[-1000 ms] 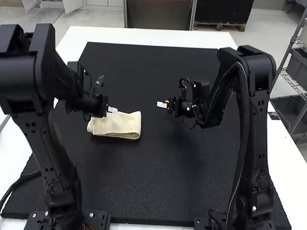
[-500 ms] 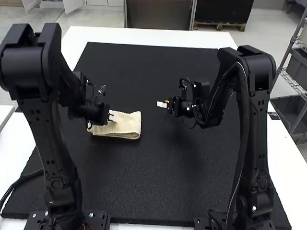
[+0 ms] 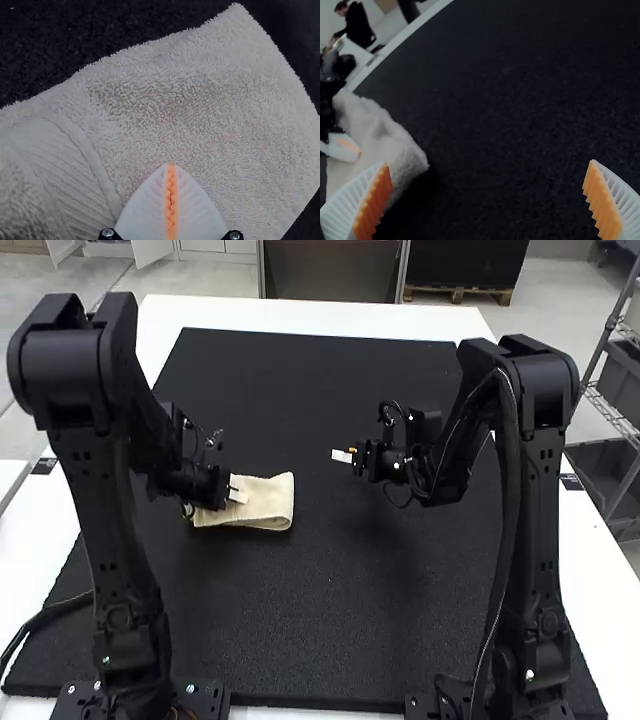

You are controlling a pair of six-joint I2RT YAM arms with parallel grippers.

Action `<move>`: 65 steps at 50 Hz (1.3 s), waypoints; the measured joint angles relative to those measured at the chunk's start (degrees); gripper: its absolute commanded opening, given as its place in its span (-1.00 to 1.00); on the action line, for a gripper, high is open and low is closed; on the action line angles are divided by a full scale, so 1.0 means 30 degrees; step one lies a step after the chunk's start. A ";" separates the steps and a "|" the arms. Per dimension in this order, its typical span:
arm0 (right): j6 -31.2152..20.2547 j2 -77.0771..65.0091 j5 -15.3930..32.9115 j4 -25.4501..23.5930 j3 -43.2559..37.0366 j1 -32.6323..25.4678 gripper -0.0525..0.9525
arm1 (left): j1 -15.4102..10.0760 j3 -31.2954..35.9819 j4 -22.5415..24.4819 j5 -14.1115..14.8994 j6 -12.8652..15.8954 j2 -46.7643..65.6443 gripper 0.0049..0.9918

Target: Fold the towel.

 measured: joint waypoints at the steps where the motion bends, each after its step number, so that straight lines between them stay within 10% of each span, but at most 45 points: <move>1: 0.0000 0.0000 -0.0007 0.0000 0.0000 -0.0007 0.86 | 0.0000 -0.0007 0.0000 0.0000 0.0022 0.0051 -0.98; 32: 0.1392 -0.0036 -0.0146 0.2047 -0.0240 -0.0233 0.86 | 0.0328 0.1224 -0.1443 0.0015 0.0510 -0.3971 -0.95; 42: 0.2557 -0.1486 0.0721 0.4167 -0.0240 -0.0233 0.89 | 0.0350 0.1392 -0.0947 -0.0517 0.0226 -0.6033 0.93; 65: 0.0707 -0.8677 0.9245 0.6790 -0.4248 -0.2484 0.89 | 0.0452 -0.0437 0.6280 -0.4772 -0.3155 -1.1956 0.95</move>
